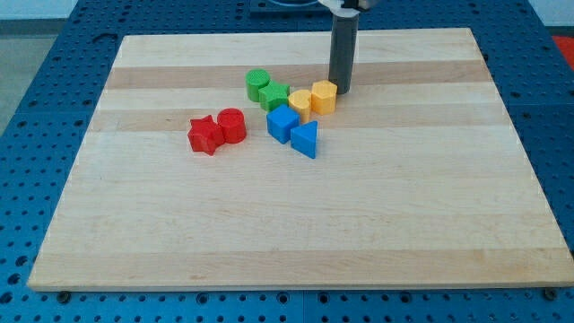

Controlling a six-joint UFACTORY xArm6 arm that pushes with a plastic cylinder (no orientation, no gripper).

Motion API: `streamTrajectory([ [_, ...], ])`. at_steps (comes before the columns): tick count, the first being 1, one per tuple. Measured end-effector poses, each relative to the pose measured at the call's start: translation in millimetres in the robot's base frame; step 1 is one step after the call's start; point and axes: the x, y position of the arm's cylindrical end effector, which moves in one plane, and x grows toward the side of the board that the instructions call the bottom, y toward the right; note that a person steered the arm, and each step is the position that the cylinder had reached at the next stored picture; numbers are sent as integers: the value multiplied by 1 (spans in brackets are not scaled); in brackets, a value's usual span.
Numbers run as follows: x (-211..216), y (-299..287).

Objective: Point at the red star

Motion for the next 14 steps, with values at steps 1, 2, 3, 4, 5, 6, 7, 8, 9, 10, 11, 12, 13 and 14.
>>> streamTrajectory([
  [1,-49,27],
  [2,-85,-5],
  [3,-80,-94],
  [4,-46,-202],
  [5,21,-284],
  [6,99,-335],
  [7,146,-349],
  [8,148,-350],
  [9,150,-350],
  [10,151,-326],
  [11,150,-299],
  [12,146,-277],
  [13,134,-265],
  [14,123,-259],
])
